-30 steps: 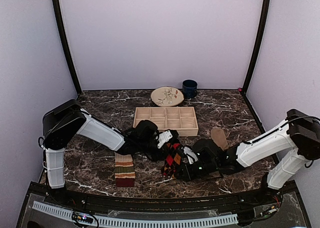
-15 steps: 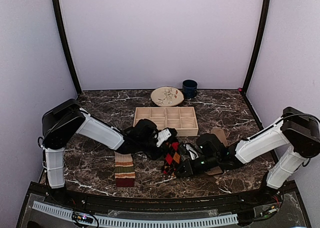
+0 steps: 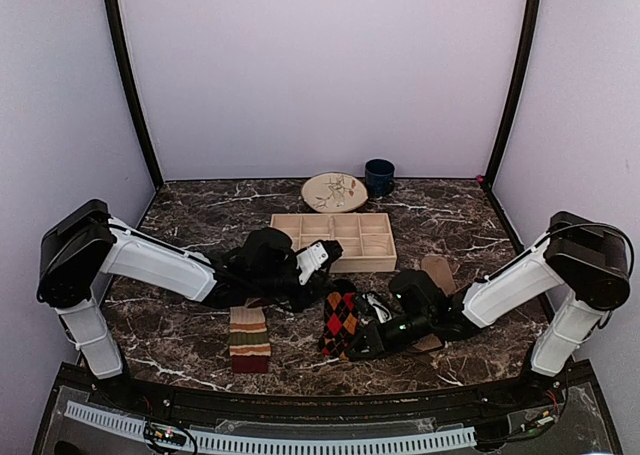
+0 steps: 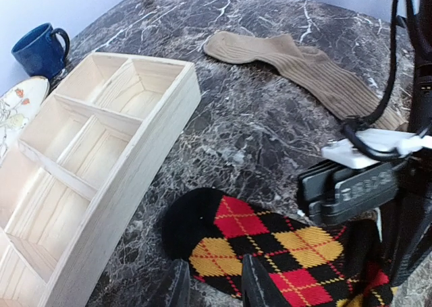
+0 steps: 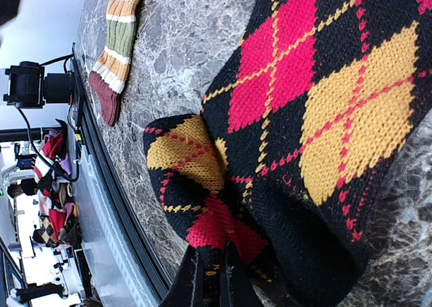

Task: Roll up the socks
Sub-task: Roll the sock at the center of the board.

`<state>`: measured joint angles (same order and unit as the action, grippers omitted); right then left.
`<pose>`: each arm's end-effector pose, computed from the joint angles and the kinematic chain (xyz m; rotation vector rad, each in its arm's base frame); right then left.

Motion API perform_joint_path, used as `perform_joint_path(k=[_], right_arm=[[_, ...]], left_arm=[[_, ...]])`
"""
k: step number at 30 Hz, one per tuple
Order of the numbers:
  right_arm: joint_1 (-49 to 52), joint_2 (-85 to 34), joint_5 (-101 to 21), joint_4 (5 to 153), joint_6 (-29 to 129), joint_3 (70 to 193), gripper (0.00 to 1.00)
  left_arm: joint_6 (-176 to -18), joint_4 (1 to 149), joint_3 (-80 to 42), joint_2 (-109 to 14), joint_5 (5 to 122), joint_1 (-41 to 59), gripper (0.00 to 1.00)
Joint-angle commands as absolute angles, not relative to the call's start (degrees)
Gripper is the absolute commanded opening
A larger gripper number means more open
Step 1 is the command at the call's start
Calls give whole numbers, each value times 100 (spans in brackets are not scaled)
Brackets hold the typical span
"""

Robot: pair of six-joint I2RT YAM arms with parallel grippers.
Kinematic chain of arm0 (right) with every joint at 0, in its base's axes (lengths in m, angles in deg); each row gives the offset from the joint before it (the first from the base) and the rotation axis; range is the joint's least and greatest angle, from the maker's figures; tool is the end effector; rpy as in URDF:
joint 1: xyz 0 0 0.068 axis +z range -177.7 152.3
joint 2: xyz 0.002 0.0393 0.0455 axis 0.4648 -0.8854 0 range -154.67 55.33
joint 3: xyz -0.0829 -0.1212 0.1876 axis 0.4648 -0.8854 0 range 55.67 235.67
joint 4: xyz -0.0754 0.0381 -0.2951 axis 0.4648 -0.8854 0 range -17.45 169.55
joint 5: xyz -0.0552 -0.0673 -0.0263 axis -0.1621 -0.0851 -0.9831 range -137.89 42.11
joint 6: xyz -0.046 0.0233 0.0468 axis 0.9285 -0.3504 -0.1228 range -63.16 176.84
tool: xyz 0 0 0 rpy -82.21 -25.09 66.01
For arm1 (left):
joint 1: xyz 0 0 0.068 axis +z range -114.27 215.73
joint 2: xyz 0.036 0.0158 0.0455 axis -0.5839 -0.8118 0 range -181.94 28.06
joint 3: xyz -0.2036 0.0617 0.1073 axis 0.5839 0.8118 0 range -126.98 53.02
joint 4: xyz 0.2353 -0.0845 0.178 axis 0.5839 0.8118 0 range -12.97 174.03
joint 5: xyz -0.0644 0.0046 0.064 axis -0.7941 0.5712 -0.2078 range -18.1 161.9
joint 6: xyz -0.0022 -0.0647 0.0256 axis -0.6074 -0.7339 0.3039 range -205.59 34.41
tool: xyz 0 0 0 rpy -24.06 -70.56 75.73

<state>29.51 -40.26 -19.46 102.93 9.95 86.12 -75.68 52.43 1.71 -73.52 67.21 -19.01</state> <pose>0.1465 0.2770 0.0174 -0.5410 2.6290 1.3570 0.2368 -0.3429 0.0934 1.1490 1.7164 -0.5734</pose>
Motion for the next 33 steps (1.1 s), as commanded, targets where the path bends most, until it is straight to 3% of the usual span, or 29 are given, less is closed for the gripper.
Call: perform_joint_path(k=[1,10,18,33], right_arm=[[2889,-4160,-1853,10200,935,8641,0],[2786,-4221,-1702,10176,856,8678,0],[2744,-4322,-1631,10073,877,8800,0],[2645,-4411,-1440,10087,810,8844,2]], left_arm=[[-7382,5137,562,-6902,7065,-2282,29],[-7358,4865,1202,-7000,7558,-3019,23],[-7231,4437,1651,-7043,8194,-3317,39],[-6260,2962,2523,-6758,9176,-4114,41]])
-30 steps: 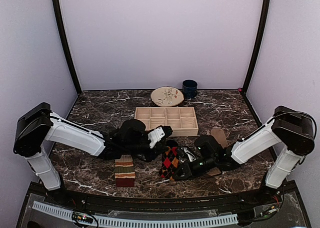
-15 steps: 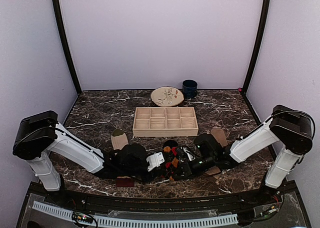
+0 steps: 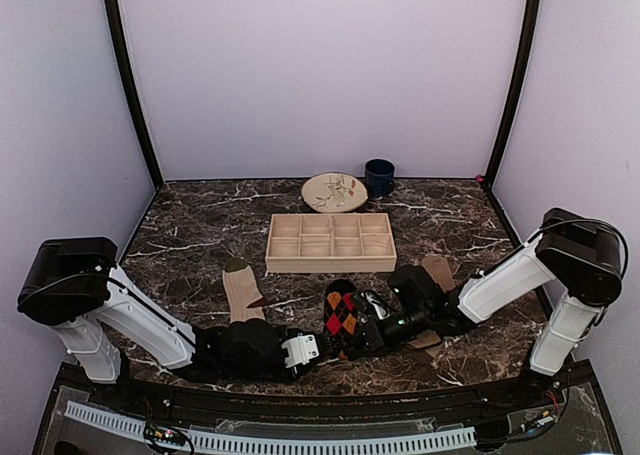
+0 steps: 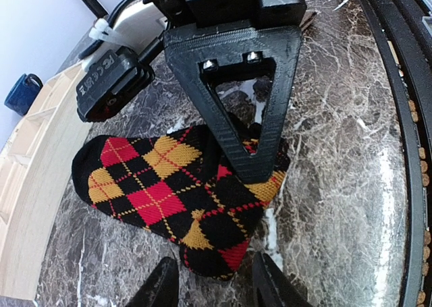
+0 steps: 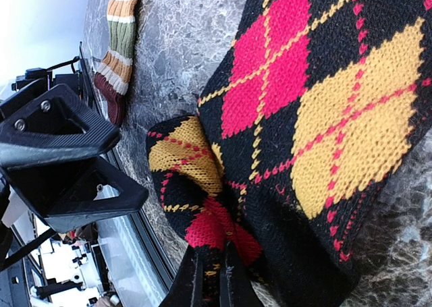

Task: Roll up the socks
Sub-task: Roll the sock at the center of the board.

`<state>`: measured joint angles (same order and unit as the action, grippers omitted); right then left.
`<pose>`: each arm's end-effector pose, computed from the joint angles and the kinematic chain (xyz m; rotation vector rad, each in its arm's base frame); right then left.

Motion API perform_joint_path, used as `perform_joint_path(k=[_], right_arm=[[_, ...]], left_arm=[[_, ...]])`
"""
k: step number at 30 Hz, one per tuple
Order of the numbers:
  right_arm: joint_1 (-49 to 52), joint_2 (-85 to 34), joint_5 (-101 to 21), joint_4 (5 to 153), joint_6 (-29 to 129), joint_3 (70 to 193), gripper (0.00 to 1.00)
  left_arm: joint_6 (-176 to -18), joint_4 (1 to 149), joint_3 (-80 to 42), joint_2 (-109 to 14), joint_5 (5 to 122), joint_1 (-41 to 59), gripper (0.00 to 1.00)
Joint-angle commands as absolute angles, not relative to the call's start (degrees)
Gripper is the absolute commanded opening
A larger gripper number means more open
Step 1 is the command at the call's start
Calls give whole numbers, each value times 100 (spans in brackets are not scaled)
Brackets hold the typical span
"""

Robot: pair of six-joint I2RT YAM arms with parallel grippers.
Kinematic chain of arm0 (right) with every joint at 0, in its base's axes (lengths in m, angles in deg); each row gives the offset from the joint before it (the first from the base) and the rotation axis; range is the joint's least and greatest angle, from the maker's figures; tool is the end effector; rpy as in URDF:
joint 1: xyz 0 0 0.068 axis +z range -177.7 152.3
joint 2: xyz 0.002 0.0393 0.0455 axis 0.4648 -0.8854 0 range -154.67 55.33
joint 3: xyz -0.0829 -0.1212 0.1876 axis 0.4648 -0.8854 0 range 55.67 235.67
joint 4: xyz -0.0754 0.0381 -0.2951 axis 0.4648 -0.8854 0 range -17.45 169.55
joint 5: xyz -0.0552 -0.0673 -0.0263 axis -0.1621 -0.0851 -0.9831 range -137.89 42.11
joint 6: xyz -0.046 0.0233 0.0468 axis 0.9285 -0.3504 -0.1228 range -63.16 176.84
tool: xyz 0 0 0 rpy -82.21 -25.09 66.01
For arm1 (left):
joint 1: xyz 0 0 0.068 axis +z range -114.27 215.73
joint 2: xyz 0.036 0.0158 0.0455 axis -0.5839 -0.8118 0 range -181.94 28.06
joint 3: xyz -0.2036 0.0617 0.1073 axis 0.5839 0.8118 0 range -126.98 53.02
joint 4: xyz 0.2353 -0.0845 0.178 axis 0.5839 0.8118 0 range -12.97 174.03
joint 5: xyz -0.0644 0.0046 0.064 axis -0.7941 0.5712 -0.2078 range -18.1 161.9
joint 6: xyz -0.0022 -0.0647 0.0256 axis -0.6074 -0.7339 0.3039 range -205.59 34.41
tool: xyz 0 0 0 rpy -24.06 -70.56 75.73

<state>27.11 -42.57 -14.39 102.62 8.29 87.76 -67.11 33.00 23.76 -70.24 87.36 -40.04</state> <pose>0.1562 0.2756 0.0144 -0.5029 2.6797 1.4323 0.0958 -0.3164 0.0326 1.3496 1.4893 -0.3729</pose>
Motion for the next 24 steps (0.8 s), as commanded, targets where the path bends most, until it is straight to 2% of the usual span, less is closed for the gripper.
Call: perform_joint_path(k=[1,6,11,24], right_arm=[[2638,-4415,-1428,10105,800,8839,3],[2634,-4425,-1372,10117,782,8851,3],[2627,-4432,-1338,10108,784,8862,3],[2625,-4422,-1274,10100,787,8858,3]], left_arm=[[-6207,2992,2505,-6761,9143,-4134,40],[-5888,3076,2329,-7052,9244,-4310,34],[-5677,3026,2081,-7642,9529,-4447,33],[-5389,2931,1720,-8237,10160,-4469,29]])
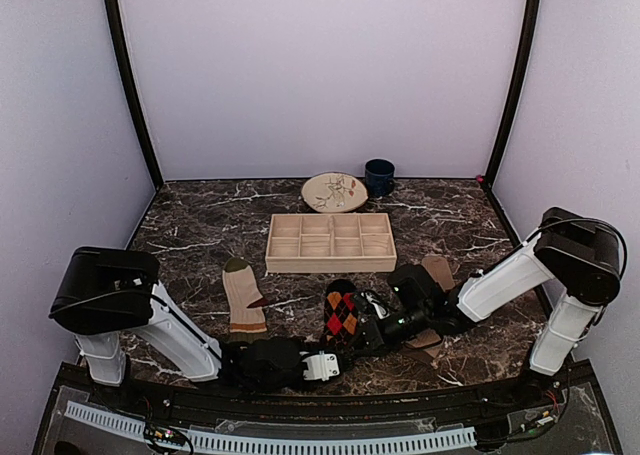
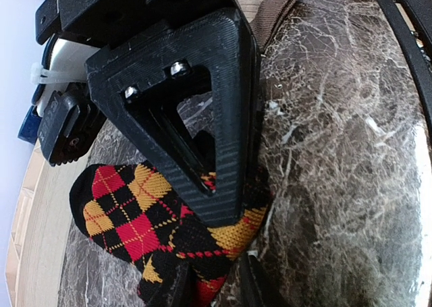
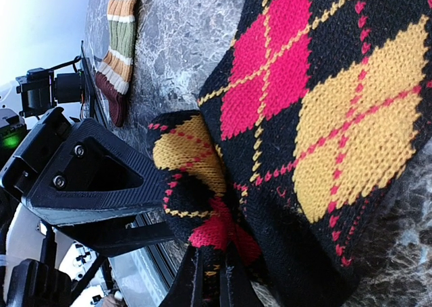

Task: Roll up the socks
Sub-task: Roll the sock at the center of the board.

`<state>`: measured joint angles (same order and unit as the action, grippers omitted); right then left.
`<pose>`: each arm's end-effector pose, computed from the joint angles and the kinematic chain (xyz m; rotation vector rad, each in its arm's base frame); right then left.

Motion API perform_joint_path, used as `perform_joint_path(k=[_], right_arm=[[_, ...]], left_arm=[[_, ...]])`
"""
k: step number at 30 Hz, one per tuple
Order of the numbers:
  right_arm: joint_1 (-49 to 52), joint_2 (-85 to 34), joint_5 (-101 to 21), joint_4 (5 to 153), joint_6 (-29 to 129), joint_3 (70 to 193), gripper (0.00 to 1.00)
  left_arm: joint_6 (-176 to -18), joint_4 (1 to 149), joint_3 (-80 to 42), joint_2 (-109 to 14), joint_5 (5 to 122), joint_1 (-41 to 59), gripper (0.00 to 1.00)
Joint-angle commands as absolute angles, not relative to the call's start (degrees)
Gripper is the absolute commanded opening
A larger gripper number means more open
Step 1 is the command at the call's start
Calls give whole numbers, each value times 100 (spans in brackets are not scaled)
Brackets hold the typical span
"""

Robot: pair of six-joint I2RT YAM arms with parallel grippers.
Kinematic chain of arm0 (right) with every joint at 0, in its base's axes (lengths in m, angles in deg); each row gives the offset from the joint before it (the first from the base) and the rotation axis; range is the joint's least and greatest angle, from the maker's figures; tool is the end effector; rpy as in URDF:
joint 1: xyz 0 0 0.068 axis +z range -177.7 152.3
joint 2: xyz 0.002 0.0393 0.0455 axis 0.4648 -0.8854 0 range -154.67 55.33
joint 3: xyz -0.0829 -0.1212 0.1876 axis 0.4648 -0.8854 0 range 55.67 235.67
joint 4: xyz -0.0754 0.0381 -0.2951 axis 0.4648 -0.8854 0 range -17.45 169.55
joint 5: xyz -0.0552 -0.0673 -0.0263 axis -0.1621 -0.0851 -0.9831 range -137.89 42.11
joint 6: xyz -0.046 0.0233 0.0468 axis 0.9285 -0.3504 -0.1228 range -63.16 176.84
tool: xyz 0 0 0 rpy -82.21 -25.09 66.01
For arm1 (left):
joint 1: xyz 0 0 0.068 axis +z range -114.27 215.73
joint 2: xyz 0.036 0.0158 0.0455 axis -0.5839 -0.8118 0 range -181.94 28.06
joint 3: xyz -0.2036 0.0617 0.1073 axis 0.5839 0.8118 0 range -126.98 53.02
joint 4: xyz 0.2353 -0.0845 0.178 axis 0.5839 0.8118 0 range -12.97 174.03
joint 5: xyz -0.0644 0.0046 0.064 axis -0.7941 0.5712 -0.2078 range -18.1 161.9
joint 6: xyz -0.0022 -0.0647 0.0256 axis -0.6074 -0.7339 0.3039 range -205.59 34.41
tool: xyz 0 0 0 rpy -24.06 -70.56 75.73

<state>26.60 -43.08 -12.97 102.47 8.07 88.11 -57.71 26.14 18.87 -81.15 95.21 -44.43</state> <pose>0.1578 0.2751 0.0137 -0.5008 2.6917 1.4532 0.0807 -0.3346 0.0096 1.4207 1.3522 -0.1944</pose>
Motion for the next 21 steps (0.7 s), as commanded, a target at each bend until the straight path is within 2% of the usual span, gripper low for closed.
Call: perform_joint_path(k=[1,21], right_arm=[[2633,-4417,-1275,10095,788,8862,3],[2625,-4390,-1284,9956,859,8874,4]], left_arm=[[-5376,2938,1698,-8262,10179,-4469,29],[-4986,2999,1646,-8128,10661,-4649,29]])
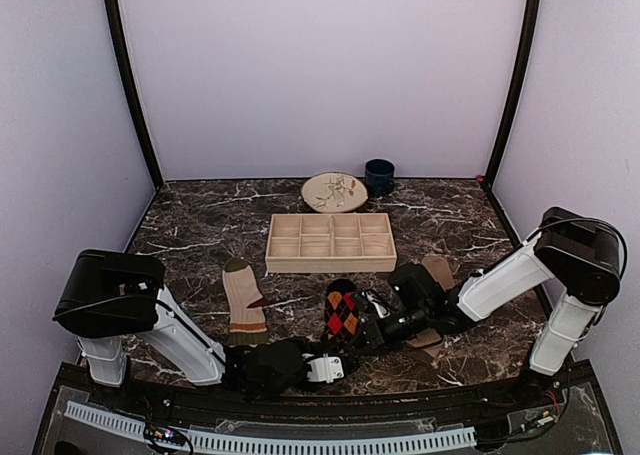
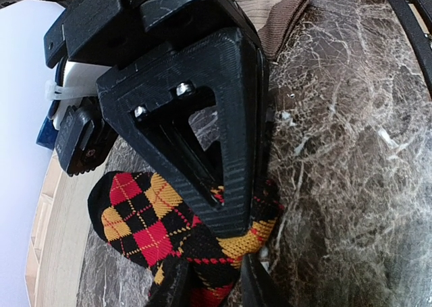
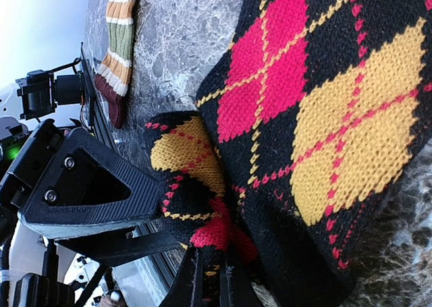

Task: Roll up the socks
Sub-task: Roll the sock at the center of the board.

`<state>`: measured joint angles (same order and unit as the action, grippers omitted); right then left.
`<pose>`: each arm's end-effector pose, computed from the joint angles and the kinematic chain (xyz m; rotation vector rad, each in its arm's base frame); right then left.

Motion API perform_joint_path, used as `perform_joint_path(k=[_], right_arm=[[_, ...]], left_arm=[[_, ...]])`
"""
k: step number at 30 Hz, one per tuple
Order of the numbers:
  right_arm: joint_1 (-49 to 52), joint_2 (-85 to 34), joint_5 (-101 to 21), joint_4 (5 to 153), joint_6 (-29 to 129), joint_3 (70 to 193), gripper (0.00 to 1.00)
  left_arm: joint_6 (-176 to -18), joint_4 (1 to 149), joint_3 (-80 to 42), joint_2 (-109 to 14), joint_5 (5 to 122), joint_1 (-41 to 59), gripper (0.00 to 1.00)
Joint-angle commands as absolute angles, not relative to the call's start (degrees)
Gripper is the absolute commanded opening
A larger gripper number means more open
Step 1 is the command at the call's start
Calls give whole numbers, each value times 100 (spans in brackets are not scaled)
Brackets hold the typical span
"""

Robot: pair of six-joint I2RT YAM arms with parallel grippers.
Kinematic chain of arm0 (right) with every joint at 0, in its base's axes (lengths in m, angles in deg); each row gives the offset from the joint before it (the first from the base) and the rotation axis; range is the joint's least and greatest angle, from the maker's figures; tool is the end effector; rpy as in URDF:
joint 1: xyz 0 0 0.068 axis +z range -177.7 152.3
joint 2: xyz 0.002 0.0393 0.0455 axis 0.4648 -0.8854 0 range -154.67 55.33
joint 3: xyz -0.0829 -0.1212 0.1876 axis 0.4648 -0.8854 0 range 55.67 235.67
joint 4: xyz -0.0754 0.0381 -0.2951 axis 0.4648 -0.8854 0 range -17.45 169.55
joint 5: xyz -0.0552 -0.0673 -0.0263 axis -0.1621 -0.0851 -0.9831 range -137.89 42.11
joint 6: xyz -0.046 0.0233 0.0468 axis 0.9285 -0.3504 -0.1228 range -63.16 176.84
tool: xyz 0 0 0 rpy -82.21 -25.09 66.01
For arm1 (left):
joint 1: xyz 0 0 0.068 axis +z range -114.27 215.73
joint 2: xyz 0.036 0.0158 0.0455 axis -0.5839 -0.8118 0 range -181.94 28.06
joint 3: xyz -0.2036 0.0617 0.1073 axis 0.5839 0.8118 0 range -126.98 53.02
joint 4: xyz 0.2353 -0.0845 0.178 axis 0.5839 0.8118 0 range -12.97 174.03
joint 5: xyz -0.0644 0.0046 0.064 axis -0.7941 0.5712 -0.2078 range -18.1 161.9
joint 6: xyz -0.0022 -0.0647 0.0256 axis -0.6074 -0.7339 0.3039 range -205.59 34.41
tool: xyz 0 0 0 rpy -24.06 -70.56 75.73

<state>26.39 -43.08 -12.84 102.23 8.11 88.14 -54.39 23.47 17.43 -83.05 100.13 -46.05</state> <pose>0.1586 0.2744 0.0135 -0.4970 2.6954 1.4521 0.0763 -0.3410 0.0112 1.3923 1.3049 -0.1148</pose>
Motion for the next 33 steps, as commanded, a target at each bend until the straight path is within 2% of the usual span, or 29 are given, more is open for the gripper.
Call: perform_joint_path(k=[1,9,33], right_arm=[[2619,-4396,-1277,9962,866,8884,4],[2618,-4433,-1247,9885,927,8933,4],[2579,-4362,-1222,9417,1119,9147,6]], left_arm=[[-4995,3039,1646,-8132,10665,-4648,29],[-5035,3453,1420,-8407,10689,-4637,34],[-5870,5012,1040,-8578,9799,-4280,37]])
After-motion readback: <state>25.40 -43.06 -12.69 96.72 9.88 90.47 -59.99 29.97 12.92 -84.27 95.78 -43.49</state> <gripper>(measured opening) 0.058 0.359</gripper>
